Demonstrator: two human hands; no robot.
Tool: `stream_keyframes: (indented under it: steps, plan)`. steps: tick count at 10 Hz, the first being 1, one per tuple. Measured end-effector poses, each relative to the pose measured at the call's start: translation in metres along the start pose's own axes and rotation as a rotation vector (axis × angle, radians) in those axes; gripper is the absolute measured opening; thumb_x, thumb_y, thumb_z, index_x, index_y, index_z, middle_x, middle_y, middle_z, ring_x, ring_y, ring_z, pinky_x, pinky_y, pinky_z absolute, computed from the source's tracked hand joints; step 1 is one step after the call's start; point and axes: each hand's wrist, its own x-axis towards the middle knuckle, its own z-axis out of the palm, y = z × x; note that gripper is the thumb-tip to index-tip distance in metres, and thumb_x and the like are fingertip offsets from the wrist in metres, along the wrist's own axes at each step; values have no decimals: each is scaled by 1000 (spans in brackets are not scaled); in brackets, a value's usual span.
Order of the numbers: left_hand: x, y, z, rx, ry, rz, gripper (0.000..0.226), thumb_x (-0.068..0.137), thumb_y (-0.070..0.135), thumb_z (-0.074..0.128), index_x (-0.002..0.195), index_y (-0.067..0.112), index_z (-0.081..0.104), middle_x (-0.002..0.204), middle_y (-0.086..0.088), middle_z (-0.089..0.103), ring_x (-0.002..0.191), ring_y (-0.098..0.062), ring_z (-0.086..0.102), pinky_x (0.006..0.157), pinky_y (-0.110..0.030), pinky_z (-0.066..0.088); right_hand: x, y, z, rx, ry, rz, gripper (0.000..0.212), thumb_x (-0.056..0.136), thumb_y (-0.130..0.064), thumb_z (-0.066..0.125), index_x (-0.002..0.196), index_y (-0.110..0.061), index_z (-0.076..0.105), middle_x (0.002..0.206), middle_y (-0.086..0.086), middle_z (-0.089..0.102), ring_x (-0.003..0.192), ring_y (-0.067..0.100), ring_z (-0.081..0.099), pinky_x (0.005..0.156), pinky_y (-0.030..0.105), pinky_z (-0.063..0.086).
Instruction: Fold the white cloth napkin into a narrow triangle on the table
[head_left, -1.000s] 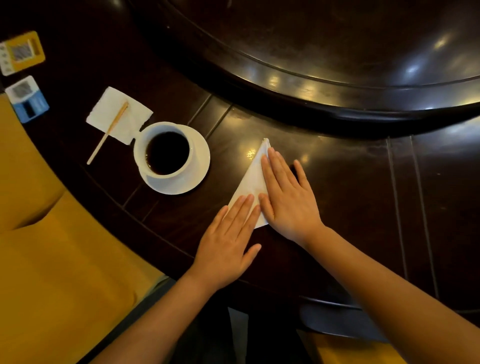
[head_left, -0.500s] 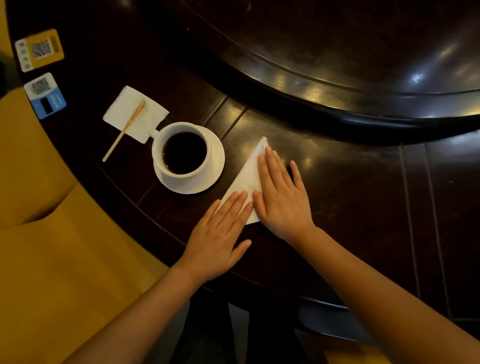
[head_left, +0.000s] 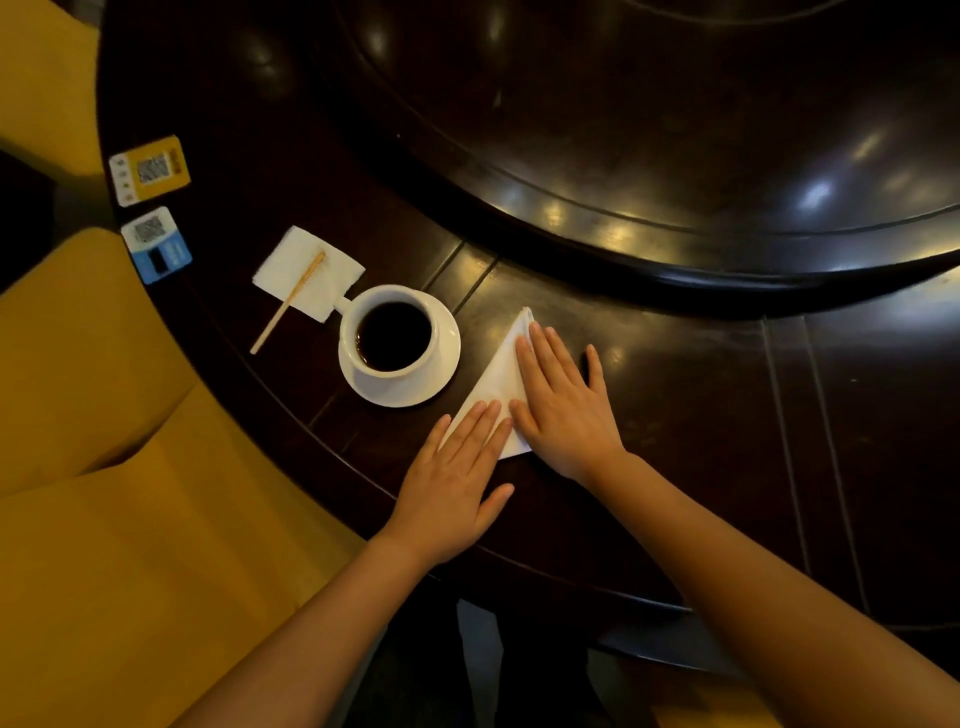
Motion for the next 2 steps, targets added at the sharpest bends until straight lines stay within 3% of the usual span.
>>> stream_keyframes:
  steps: [2]
  plan:
    - [1,1,-38,-93,-18,-76,59,91,45,34,139,12,41,146,-8,40,138,-21,31,109,-40,20,-9,-7,-44,-3,-60,46,62,95,-47,31,148,-23,9,158,8,8,144,24,2,114,48,-3]
